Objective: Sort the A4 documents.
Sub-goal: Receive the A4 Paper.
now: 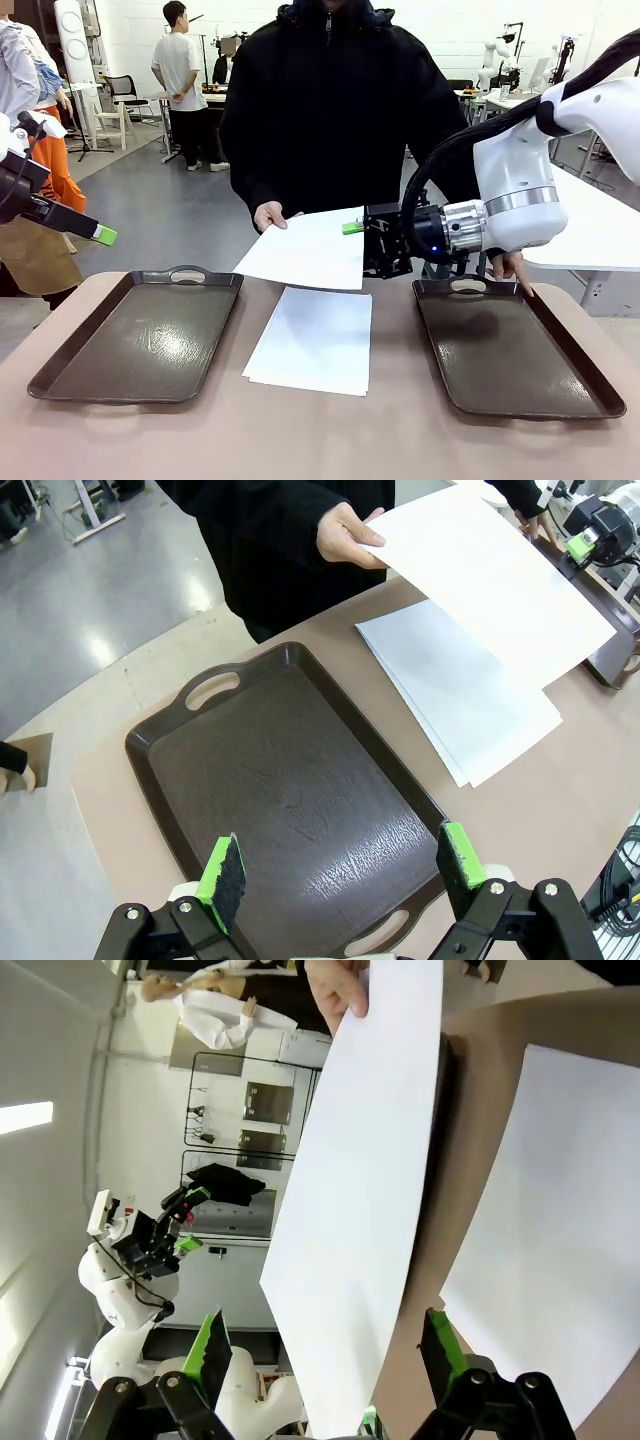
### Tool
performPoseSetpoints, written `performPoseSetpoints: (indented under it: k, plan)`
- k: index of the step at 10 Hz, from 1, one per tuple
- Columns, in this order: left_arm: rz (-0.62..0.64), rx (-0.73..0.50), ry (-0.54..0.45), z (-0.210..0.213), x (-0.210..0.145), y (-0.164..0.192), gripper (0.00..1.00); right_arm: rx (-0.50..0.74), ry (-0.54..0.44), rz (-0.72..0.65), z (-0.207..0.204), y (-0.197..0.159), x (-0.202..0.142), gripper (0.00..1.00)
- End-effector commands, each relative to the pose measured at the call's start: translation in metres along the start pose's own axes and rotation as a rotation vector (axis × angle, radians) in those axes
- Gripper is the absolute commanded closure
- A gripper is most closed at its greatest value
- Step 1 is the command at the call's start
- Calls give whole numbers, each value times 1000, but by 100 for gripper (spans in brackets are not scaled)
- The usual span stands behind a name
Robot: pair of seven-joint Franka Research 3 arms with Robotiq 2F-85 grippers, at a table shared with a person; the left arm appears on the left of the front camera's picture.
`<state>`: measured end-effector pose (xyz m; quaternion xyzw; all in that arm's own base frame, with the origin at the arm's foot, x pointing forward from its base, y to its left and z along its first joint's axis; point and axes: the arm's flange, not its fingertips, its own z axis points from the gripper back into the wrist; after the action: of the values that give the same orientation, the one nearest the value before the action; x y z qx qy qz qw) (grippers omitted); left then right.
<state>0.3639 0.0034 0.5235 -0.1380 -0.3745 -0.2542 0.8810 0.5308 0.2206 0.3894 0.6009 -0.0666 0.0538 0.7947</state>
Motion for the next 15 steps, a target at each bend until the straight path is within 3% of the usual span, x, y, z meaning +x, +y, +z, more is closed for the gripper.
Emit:
performPoseSetpoints:
  k: [1, 5, 6, 7, 8, 13, 14, 15]
  plan:
    - [6, -3, -10, -1, -1, 2, 0, 17, -41, -6, -7, 3, 10, 0]
    - [6, -3, -10, -1, -1, 2, 0, 30, -69, 8, -11, 2, 11, 3]
    - [6, -3, -10, -1, -1, 2, 0, 31, -70, 7, -10, 1, 11, 15]
    - [6, -3, -10, -1, -1, 2, 0, 34, -66, 6, -11, 0, 11, 19]
    - [6, -3, -10, -1, -1, 2, 0, 32, -60, 7, -11, 0, 11, 31]
    - [6, -3, -10, -1, -1, 2, 0, 43, -44, 4, -12, -1, 12, 70]
    - [6, -3, -10, -1, -1, 2, 0, 47, -40, 3, -12, -1, 12, 82]
    - [6, -3, -10, -1, -1, 2, 0, 48, -34, 4, -12, -1, 12, 88]
